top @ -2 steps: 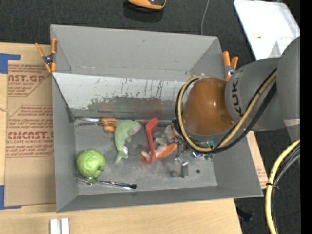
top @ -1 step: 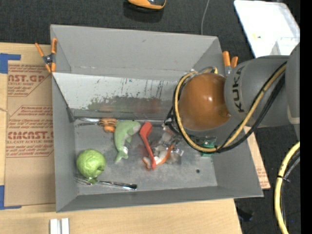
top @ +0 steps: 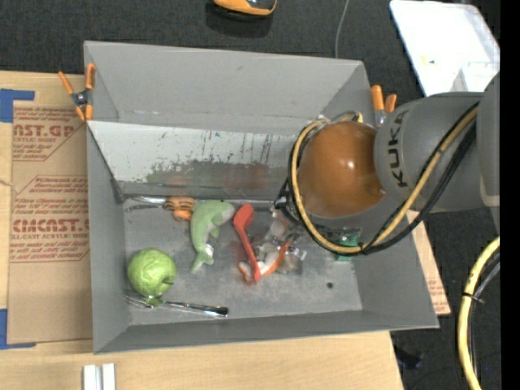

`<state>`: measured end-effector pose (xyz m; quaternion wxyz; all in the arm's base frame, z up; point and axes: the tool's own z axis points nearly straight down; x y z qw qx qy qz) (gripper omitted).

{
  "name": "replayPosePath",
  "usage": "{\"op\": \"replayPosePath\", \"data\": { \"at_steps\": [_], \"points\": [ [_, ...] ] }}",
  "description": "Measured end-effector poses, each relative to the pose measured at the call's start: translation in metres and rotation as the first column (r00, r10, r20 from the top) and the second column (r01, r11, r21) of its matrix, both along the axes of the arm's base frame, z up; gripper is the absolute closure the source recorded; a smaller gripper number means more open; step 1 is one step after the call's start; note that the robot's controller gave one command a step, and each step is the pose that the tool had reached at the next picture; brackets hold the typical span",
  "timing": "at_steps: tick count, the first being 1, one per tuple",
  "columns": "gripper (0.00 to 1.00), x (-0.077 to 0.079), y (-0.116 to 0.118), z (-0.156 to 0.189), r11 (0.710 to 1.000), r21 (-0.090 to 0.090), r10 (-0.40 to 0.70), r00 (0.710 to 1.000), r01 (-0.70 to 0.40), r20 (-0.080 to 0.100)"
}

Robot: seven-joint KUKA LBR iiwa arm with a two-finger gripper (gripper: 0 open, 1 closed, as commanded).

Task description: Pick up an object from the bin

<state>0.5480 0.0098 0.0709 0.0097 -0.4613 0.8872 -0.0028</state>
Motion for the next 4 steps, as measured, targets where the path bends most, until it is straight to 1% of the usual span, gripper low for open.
{"op": "replayPosePath", "data": {
  "at_steps": [1, 2, 3, 4],
  "points": [
    [1.0, -0.002, 0.001, 0.019, 1.0, 0.0, -0.001, 1.0, 0.001, -0.006],
    [1.0, -0.003, 0.001, 0.065, 1.0, 0.001, -0.001, 1.0, 0.001, -0.01],
    [1.0, -0.001, 0.001, 0.107, 1.0, 0.001, -0.002, 1.0, 0.002, -0.003],
    [1.0, 0.0, 0.002, 0.118, 1.0, 0.002, -0.003, 1.0, 0.003, 0.001]
  ]
}}
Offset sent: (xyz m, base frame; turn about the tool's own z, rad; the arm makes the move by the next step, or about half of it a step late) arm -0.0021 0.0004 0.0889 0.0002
